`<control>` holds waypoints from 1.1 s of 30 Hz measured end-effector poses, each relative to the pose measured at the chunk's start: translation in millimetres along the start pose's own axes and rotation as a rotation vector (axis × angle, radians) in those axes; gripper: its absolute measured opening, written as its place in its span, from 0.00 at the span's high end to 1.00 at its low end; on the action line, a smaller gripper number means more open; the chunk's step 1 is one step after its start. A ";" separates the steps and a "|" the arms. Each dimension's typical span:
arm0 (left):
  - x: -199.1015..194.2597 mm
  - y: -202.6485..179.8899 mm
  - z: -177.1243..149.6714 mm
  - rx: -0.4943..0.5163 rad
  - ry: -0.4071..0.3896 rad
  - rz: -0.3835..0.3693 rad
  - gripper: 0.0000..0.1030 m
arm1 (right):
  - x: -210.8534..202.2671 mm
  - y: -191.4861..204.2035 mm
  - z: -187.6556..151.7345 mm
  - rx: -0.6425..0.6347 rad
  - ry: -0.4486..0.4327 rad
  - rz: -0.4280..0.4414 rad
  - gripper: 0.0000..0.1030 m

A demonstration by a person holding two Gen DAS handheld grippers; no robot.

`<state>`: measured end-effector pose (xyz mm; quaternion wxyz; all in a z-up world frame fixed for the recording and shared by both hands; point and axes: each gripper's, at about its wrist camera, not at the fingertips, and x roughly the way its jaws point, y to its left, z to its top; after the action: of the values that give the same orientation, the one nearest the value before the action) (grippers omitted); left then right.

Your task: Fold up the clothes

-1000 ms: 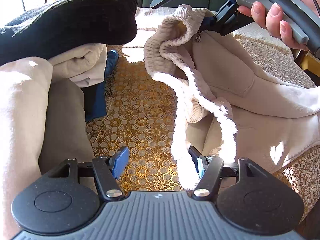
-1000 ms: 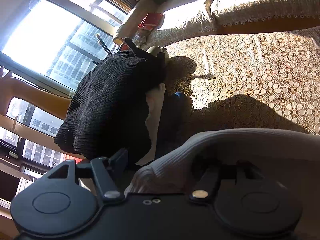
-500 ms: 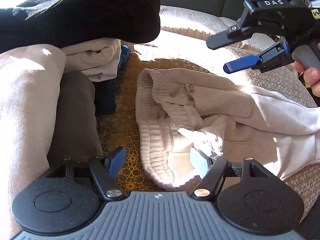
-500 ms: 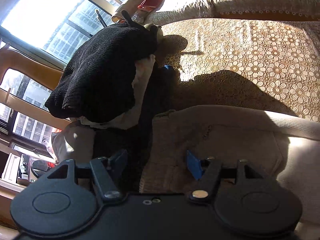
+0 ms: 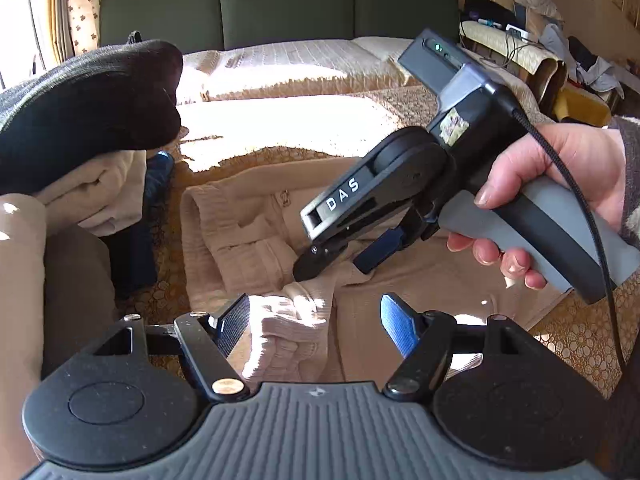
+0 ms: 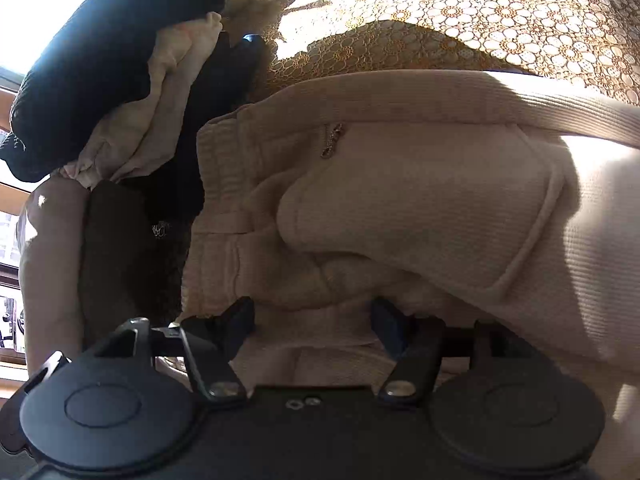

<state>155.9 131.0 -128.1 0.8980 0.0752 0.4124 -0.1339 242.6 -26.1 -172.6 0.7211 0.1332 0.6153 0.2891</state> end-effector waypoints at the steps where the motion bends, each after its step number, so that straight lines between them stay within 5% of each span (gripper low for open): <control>1: 4.8 -2.0 -1.5 0.021 -0.002 0.026 0.27 | -8.6 -0.4 -1.3 -0.012 -0.010 0.004 0.00; 7: 55.1 21.2 -15.9 -0.022 0.150 0.073 0.25 | -78.4 -37.7 -18.2 -0.026 -0.077 -0.044 0.00; 13: 46.3 14.5 -14.6 -0.046 0.081 0.104 0.23 | -132.2 -92.3 -29.7 0.092 -0.175 -0.102 0.00; 24: 5.1 -13.0 -1.2 -0.089 0.026 0.156 0.23 | -154.9 -106.6 -60.7 0.120 -0.234 -0.072 0.00; 33: -25.8 -27.2 -5.8 -0.107 -0.027 0.179 0.01 | -159.4 -124.7 -94.6 0.120 -0.248 -0.118 0.00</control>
<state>127.4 111.0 -112.9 0.9146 0.0620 0.3984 -0.0318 170.9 -233.6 -131.4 0.7980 0.1744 0.5445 0.1905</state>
